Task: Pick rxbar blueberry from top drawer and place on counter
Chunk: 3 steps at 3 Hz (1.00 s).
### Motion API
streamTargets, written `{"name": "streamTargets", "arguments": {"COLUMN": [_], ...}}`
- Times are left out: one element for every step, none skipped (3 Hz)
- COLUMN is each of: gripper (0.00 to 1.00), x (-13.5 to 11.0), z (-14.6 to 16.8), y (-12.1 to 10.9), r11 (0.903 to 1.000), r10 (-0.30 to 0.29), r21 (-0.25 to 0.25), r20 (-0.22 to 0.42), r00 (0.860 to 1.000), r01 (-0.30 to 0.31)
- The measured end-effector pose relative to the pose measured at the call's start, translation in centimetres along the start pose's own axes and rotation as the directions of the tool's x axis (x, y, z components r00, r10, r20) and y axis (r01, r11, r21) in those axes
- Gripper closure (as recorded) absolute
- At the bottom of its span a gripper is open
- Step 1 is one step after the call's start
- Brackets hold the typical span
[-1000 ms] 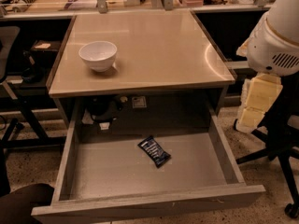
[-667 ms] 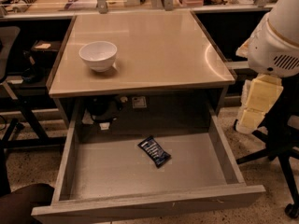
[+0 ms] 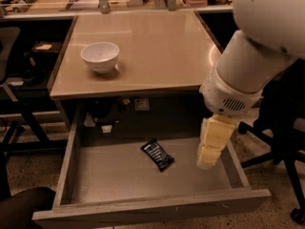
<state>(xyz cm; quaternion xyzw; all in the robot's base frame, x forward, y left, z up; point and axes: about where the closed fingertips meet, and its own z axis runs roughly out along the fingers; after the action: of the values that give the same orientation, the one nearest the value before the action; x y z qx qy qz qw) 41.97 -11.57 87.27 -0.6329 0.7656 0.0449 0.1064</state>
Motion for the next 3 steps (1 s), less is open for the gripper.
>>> {"name": "streamTargets", "arguments": {"gripper": [0.00, 0.00, 0.00], "x": [-2.3, -2.3, -2.8], "z": [5.4, 5.8, 8.3], "y": [1.2, 1.2, 1.0], "r11": [0.9893, 0.9879, 0.9848], "r10": [-0.006, -0.004, 0.062], "r21": [-0.146, -0.155, -0.166], "r20": [0.010, 0.010, 0.067], "r00": [1.000, 1.000, 0.996], "r01": [0.007, 0.005, -0.050]}}
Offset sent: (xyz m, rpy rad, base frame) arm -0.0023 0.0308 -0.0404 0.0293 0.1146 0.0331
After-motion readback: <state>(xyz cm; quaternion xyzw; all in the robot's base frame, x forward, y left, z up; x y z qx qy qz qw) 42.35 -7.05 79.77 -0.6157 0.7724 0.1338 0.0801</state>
